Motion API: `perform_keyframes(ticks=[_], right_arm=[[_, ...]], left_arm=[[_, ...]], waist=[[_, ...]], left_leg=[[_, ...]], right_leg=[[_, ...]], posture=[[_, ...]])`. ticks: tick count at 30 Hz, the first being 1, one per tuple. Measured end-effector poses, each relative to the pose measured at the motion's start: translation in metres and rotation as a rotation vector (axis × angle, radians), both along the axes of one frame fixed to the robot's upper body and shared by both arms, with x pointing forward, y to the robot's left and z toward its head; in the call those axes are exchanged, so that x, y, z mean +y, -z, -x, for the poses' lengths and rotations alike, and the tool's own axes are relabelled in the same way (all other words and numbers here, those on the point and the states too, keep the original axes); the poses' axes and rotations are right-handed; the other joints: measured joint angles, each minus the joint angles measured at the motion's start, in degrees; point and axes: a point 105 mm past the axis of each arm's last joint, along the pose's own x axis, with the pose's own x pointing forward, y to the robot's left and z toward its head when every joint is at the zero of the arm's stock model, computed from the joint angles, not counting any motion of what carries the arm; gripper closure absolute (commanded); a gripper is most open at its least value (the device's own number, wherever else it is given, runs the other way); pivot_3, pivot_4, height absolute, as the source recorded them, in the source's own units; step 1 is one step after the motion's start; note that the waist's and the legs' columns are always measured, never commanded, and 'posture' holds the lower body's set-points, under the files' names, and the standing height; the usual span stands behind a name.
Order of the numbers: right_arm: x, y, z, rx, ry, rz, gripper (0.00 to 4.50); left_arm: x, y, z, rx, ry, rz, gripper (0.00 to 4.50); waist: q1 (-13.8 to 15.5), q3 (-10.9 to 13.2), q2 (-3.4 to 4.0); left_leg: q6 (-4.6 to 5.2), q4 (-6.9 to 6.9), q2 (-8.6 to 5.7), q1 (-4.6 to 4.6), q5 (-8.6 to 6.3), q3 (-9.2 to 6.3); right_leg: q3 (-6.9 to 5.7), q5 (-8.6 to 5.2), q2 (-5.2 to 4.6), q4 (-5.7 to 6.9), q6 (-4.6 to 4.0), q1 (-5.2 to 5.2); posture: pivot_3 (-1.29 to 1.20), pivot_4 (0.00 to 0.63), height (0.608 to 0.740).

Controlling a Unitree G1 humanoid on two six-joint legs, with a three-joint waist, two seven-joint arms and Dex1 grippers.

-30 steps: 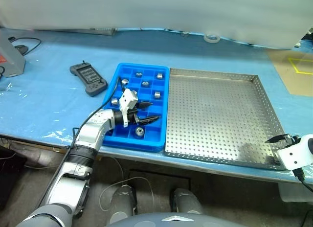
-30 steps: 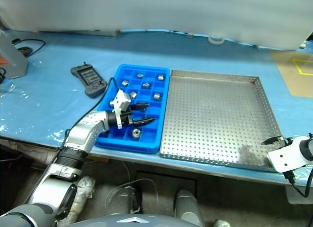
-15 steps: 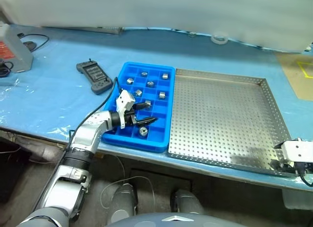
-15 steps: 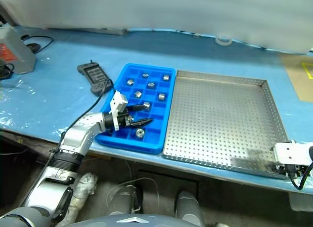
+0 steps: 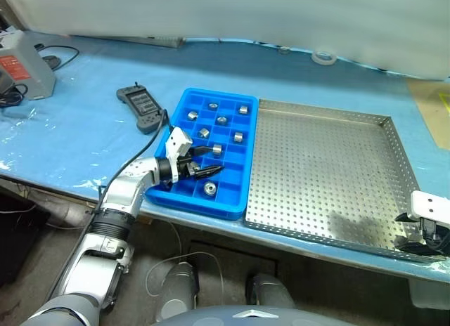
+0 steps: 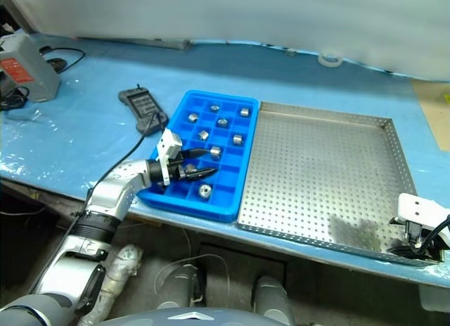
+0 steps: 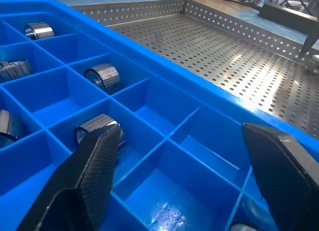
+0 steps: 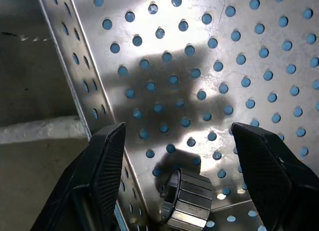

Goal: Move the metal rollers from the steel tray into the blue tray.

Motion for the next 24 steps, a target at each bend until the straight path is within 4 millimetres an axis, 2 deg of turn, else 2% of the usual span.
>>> perform_keyframes(ticks=[8,15,18,22,24], right_arm=[[-0.032,0.005,0.009,0.011,0.058,0.118,0.93],[-0.034,0.007,0.011,0.018,0.059,0.121,0.93],[-0.034,0.009,0.013,0.031,0.061,0.115,1.51],[-0.036,0.015,0.021,0.074,0.072,0.108,2.91],[-0.036,0.016,0.021,0.075,0.074,0.106,3.07]], left_arm=[[0.001,-0.004,-0.002,-0.023,0.006,-0.012,0.43],[0.001,-0.002,-0.003,-0.017,0.004,-0.018,0.43],[0.002,-0.001,-0.003,-0.015,0.003,-0.019,0.43],[0.002,-0.001,-0.003,-0.015,0.006,-0.02,0.43],[0.002,-0.001,-0.003,-0.016,0.005,-0.021,0.43]], waist=[[0.08,0.0,0.01],[0.15,0.0,0.0],[0.2,-0.01,-0.02],[0.31,-0.01,-0.02],[0.26,-0.02,-0.02]], left_leg=[[-0.02,0.07,-0.03,-0.01,0.0,0.01],[-0.02,0.1,-0.02,-0.04,0.0,0.0],[-0.02,0.1,-0.01,-0.04,0.0,-0.01],[-0.02,0.12,-0.02,-0.11,0.0,-0.01],[-0.02,0.16,-0.02,-0.14,0.0,-0.01]], right_leg=[[0.01,0.0,-0.02,0.01,0.0,0.05],[-0.02,0.0,-0.02,0.01,0.0,0.08],[-0.03,-0.01,-0.02,0.01,-0.01,0.1],[-0.03,-0.04,-0.02,0.01,-0.07,0.1],[-0.03,-0.04,-0.02,0.02,-0.07,0.1]], posture=[[-0.21,0.15,0.74],[-0.22,0.15,0.74],[-0.22,0.15,0.74],[-0.22,0.15,0.74],[-0.22,0.15,0.74]])
